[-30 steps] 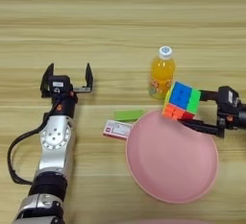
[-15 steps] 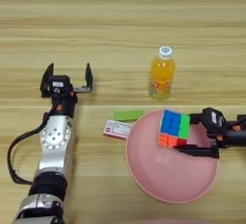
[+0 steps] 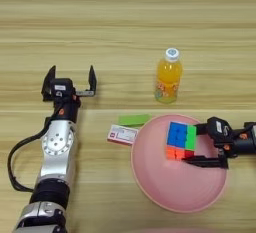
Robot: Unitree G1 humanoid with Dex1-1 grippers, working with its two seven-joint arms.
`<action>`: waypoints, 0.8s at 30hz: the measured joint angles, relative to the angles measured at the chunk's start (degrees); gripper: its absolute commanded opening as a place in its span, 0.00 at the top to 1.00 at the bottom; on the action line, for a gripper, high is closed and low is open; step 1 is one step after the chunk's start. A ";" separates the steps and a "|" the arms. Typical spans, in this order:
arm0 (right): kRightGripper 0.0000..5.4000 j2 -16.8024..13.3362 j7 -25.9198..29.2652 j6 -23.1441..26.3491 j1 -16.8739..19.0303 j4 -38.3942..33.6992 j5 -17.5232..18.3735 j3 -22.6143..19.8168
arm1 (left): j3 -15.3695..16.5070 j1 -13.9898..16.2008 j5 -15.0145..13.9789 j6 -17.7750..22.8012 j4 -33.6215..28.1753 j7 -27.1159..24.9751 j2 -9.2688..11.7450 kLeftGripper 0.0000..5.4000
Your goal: Move the objects on the table
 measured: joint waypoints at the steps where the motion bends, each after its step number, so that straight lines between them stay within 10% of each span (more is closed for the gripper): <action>1: 0.38 0.00 0.02 -0.02 -0.03 0.05 0.00 0.01 | 0.00 0.00 0.00 0.00 0.00 0.00 0.00 0.00; 15: 0.07 0.44 -0.01 -0.01 -0.60 0.39 0.95 -0.09 | 0.01 0.00 0.00 -0.02 0.01 -0.02 0.00 0.00; 24: 0.00 1.32 -0.05 3.01 -1.84 -4.56 8.62 -4.32 | 0.02 0.00 -0.01 -0.31 0.09 -0.03 0.00 0.00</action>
